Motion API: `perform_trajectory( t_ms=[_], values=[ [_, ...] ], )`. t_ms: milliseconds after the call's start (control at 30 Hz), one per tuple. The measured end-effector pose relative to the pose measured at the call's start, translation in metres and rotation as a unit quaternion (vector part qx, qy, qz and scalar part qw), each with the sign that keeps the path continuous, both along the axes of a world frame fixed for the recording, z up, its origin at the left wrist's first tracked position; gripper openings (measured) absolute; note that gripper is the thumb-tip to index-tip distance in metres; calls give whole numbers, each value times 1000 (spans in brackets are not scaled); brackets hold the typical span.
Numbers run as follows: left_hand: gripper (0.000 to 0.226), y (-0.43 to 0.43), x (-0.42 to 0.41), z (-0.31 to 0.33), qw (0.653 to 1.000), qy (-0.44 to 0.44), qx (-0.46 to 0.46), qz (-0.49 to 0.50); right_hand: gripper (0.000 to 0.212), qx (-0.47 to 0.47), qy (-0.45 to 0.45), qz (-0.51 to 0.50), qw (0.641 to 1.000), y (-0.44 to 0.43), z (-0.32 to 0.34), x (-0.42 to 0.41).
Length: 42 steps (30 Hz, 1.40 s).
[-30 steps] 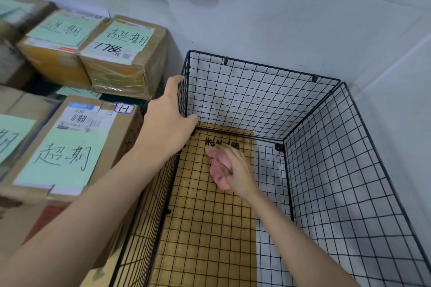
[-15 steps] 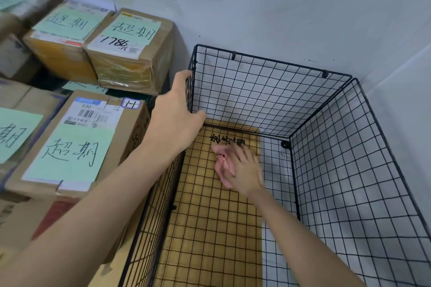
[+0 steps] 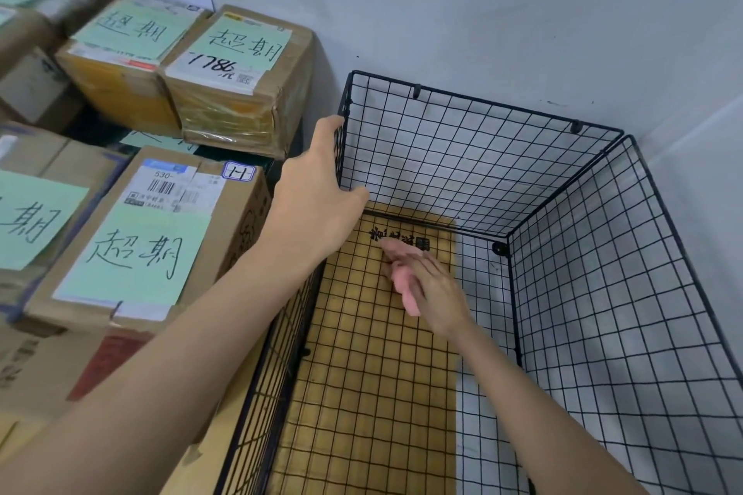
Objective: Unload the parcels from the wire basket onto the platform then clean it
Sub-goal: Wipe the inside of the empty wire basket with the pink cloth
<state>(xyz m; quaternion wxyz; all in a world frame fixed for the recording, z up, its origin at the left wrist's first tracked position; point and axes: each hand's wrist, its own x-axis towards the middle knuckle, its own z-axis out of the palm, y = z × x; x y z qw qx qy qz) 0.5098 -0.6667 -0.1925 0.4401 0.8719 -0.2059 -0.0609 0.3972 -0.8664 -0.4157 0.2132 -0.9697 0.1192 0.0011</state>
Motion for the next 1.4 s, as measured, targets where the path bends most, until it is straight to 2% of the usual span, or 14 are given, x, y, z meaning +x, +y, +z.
perform_trajectory(
  t_ms=[167, 300, 433, 567, 633, 733, 900, 1000, 1067, 1200, 1300, 1400],
  values=[
    [71, 1, -1, 1, 1000, -2, -4, -6, 52, 88, 33, -4, 996, -13, -9, -5],
    [70, 0, -1, 2, 1000, -1, 0, -9, 56, 50, 10, -42, 998, -7, -15, 0],
    [70, 1, -1, 2, 1000, -1, 1, -10, 54, 21, -34, -185, 982, 22, -24, 16],
    [68, 1, -2, 4, 1000, 6, -6, -14, 46, 77, -91, -361, 925, 55, -21, 49],
    [67, 1, -2, 4, 1000, 9, -7, -13, 44, 112, -112, -340, 927, 72, -17, 64],
    [66, 2, -2, 3, 1000, 7, -11, -12, 41, 124, -140, -201, 962, 103, -14, 83],
    [62, 4, -2, 4, 1000, -1, -7, -16, 64, 99, -118, -146, 977, 111, -16, 98],
    [61, 4, 0, 3, 1000, 0, -9, -15, 51, 53, -93, -91, 990, 83, -14, 92],
    [62, 5, -1, 3, 1000, 7, -13, -13, 46, 39, -96, -118, 988, 60, -10, 89],
    [62, 4, -1, 4, 1000, 13, -17, -17, 33, 11, -86, -255, 963, -6, -10, 59],
    [62, 3, -1, 4, 1000, 16, -17, -14, 42, -6, -71, -334, 940, -60, -10, 21],
    [62, 2, -2, 4, 1000, 13, -13, -14, 43, -25, -98, -357, 928, -82, -7, -4]
  ],
)
